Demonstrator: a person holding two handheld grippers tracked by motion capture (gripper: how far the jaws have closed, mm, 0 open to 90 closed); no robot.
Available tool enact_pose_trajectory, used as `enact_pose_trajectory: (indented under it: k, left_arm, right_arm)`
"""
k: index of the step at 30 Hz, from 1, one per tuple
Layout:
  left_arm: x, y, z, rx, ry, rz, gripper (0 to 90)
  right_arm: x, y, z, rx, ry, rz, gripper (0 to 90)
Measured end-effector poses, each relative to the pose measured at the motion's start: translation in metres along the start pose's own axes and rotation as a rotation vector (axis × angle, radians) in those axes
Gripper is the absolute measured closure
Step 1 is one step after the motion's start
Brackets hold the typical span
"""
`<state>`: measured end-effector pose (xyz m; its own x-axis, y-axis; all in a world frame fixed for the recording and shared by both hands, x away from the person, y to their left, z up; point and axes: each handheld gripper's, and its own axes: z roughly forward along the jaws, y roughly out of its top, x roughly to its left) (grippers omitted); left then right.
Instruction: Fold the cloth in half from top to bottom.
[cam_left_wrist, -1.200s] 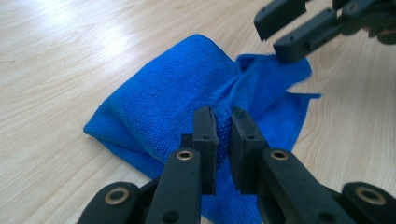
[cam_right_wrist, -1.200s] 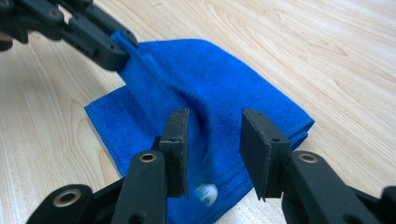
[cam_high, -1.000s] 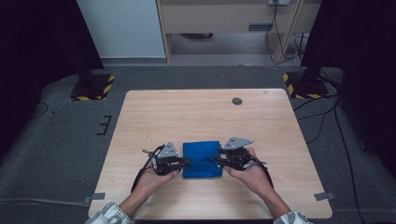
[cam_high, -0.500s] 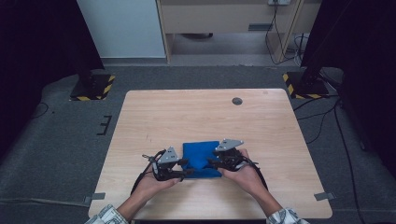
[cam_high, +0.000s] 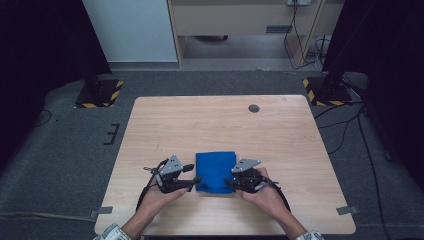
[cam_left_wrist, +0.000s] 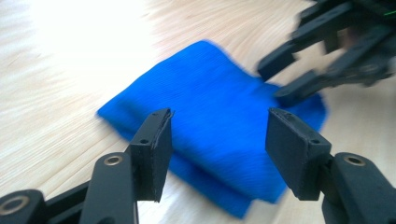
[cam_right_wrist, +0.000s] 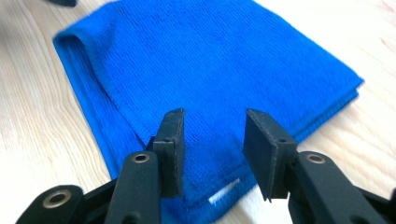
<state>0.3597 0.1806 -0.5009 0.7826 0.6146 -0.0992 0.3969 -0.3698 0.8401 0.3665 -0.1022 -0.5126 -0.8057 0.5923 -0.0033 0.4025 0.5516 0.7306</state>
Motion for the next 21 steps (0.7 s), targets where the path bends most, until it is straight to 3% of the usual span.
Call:
enact_pose_trajectory:
  k: [10, 14, 17, 21]
  left_arm:
    - [-0.004, -0.01, 0.009, 0.129, 0.041, 0.064, 40.7]
    - [-0.003, -0.008, 0.006, 0.11, 0.052, 0.056, 37.1]
    - [-0.001, -0.005, 0.004, 0.086, 0.057, 0.047, 32.4]
    - [0.002, -0.001, 0.003, 0.07, 0.073, 0.037, 26.2]
  right_arm:
    - [0.004, -0.013, -0.004, 0.02, 0.006, -0.009, 56.4]
    - [0.0, -0.009, -0.009, -0.008, -0.004, 0.013, 50.3]
    - [-0.011, -0.001, -0.013, -0.035, -0.018, 0.041, 40.6]
    - [-0.02, 0.003, -0.013, -0.05, -0.034, 0.073, 35.2]
